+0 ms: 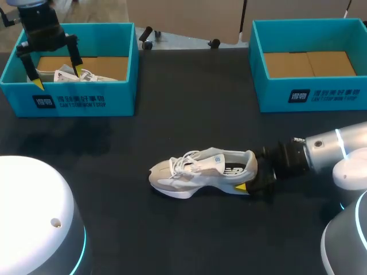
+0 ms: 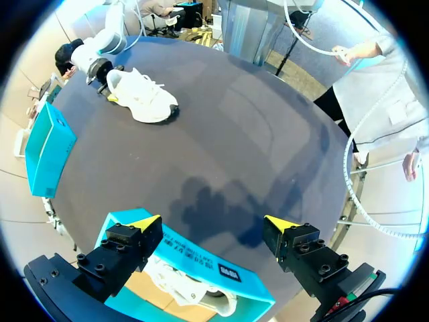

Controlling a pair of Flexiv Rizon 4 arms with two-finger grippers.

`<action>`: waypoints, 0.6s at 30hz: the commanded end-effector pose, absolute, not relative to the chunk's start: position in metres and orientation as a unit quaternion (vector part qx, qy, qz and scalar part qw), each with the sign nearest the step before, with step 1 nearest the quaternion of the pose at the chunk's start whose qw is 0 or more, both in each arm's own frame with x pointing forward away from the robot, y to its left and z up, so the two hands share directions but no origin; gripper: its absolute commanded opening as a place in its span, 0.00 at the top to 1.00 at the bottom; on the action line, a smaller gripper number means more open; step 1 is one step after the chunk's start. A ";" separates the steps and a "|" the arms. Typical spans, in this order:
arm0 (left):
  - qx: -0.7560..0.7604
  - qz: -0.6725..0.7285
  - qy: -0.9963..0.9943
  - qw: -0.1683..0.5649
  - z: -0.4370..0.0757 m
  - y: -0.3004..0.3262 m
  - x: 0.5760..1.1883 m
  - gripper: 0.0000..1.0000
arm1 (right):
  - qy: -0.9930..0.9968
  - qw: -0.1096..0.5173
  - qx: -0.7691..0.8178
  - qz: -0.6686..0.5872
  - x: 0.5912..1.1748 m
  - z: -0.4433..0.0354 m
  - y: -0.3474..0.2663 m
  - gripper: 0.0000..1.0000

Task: Take the shoe out of the shoebox, open the shoe tongue, remove and reinsert the insole, then place the shoe into the shoebox

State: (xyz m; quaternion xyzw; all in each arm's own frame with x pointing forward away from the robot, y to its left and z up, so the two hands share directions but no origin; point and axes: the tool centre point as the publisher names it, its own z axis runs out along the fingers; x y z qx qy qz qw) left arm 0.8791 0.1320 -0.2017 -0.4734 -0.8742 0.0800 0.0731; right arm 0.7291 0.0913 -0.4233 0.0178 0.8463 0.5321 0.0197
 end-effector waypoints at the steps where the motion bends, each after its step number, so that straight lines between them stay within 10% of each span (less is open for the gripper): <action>1: -0.474 0.079 -0.874 0.073 -0.202 0.132 0.879 0.00 | 0.847 0.021 0.018 0.532 0.729 -0.424 0.092 1.00; 18: 0.115 0.045 -0.992 0.032 -0.202 0.100 0.849 0.00 | 0.847 0.021 0.018 0.532 0.729 -0.424 0.092 1.00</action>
